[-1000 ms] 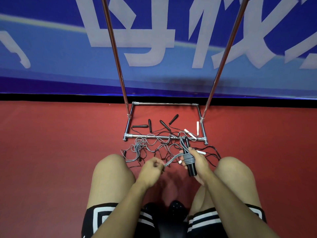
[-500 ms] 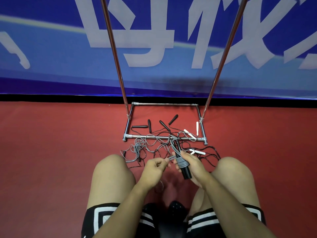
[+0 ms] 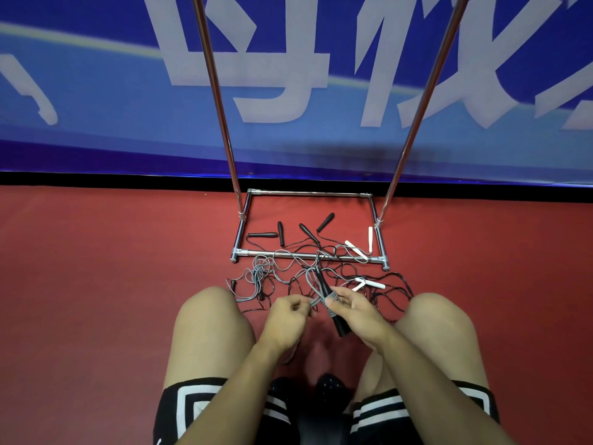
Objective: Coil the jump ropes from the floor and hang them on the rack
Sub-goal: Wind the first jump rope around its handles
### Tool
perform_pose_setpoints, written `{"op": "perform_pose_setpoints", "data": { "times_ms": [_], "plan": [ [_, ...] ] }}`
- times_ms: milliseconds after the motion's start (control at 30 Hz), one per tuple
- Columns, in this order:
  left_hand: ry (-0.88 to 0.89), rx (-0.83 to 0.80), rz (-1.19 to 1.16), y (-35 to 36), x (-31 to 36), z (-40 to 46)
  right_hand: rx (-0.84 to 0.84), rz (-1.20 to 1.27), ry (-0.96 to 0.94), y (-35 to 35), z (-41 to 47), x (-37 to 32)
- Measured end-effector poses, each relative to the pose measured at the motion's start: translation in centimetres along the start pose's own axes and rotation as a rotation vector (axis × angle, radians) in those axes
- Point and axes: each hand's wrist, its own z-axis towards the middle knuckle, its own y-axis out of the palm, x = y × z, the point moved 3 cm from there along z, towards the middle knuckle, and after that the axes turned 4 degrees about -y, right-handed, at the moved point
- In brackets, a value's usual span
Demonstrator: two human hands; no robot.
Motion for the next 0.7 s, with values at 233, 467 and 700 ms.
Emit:
{"op": "perform_pose_setpoints", "data": {
  "times_ms": [233,467,700],
  "plan": [
    [-0.025,-0.089,-0.075,0.2,0.0,0.0,0.041,-0.085,-0.043,-0.3,-0.5,-0.3],
    [0.072,-0.134,-0.108,0.0,1.0,-1.0,-0.090,0.112,0.129,0.7,-1.3,-0.3],
    [0.038,-0.160,-0.035,0.5,0.8,-0.9,-0.185,0.012,0.075,0.8,-1.6,-0.7]
  ]
}}
